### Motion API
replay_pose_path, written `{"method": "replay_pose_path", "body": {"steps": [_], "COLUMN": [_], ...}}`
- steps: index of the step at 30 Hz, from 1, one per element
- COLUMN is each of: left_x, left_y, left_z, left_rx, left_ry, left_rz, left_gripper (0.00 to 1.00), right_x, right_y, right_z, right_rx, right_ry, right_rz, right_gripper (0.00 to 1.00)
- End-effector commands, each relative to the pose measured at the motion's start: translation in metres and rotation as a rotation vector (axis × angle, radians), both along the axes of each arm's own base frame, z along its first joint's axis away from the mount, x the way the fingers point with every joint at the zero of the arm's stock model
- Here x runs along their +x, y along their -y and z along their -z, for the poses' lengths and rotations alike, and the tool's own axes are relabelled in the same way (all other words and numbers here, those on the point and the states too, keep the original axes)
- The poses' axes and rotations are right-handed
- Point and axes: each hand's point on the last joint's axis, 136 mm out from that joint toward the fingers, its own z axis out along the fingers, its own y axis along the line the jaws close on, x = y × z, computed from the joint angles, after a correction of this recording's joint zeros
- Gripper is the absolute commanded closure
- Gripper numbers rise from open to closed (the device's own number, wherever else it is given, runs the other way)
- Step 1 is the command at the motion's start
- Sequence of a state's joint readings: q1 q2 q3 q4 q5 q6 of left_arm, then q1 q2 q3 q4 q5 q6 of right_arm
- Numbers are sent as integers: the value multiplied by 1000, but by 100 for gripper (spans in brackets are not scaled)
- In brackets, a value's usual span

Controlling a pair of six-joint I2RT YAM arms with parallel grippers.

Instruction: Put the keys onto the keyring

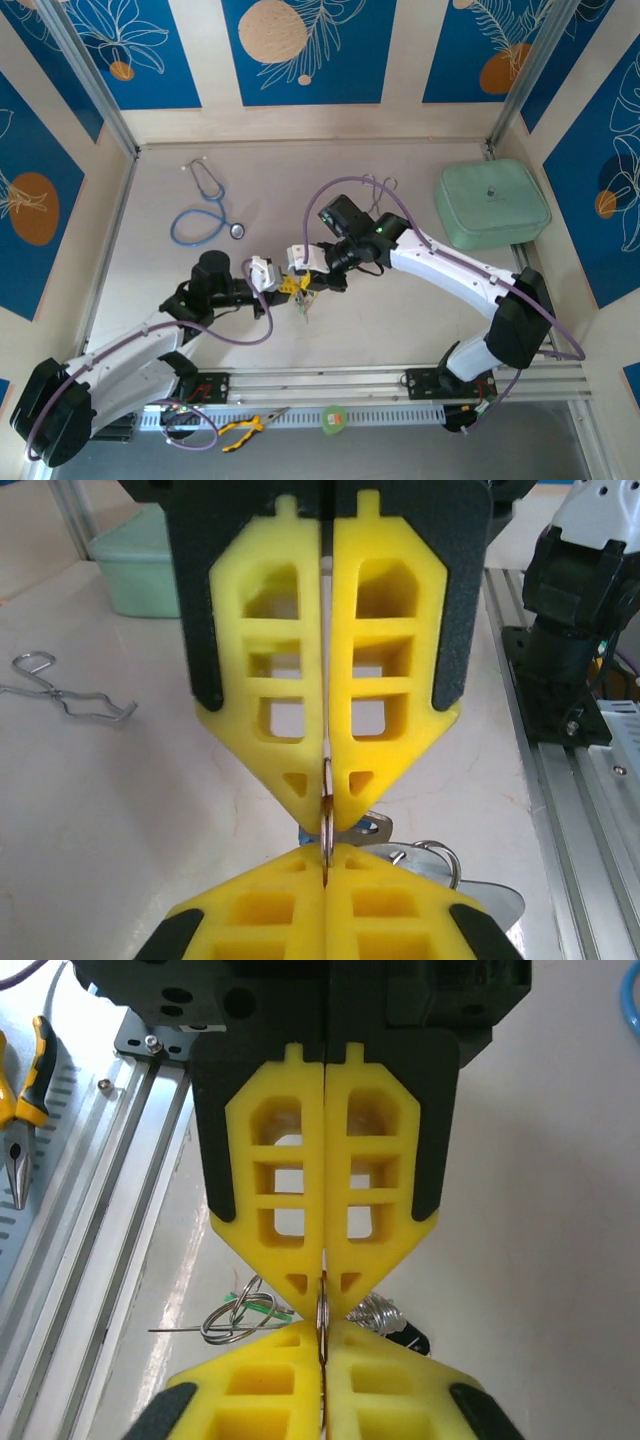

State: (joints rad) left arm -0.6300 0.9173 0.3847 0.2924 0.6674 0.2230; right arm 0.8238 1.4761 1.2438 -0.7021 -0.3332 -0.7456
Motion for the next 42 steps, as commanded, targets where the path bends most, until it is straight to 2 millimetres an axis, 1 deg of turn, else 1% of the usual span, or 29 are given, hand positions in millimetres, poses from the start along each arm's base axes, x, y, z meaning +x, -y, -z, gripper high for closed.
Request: {"method": "replay_pose_path", "body": {"steps": [1, 3, 5, 9, 12, 14, 20, 25, 28, 31, 33, 34, 35, 36, 37, 39, 42], "left_x": [-1, -3, -5, -6, -9, -9, -10, -10, -10, -11, -10, -10, -8, -6, -6, -4, -3], "left_y": [3, 4, 5, 7, 8, 8, 8, 9, 9, 9, 9, 8, 8, 7, 6, 4, 0], "left_z": [-17, -19, -22, -23, -23, -22, -23, -24, -25, -25, -24, -24, -24, -24, -22, -20, -16], "left_rx": [-48, -83, -122, -154, -157, -157, -165, -167, -170, -172, -170, -170, -167, -163, -156, -130, -83], "left_ry": [66, 70, 64, 56, 51, 48, 43, 44, 44, 42, 40, 41, 42, 41, 41, 45, 49], "left_rz": [17, 24, 38, 49, 65, 68, 71, 74, 78, 80, 75, 70, 58, 45, 37, 17, -2], "left_gripper": [100, 100, 100, 100, 100, 100, 100, 100, 100, 100, 100, 100, 96, 88, 85, 81, 80], "right_x": [-6, -5, -10, -9, -4, -3, -9, -9, -8, -7, -7, -7, -8, -8, -8, -8, -6], "right_y": [1, 9, 12, 14, 14, 13, 10, 7, 5, 3, 2, 2, 3, 4, 4, 7, 12], "right_z": [-33, -38, -38, -23, -16, -15, -11, -12, -14, -17, -19, -19, -20, -20, -20, -18, -10], "right_rx": [186, 252, 273, 227, 207, 199, 187, 189, 195, 206, 215, 216, 214, 211, 206, 181, 109], "right_ry": [-66, -87, -107, -130, -118, -115, -148, -152, -152, -148, -148, -147, -148, -147, -144, -127, -87], "right_rz": [7, 19, 2, 18, 37, 35, 5, -6, -10, -10, -13, -16, -17, -18, -19, -14, -12], "right_gripper": [79, 73, 71, 71, 70, 70, 72, 76, 81, 90, 98, 100, 100, 100, 100, 100, 100]}}
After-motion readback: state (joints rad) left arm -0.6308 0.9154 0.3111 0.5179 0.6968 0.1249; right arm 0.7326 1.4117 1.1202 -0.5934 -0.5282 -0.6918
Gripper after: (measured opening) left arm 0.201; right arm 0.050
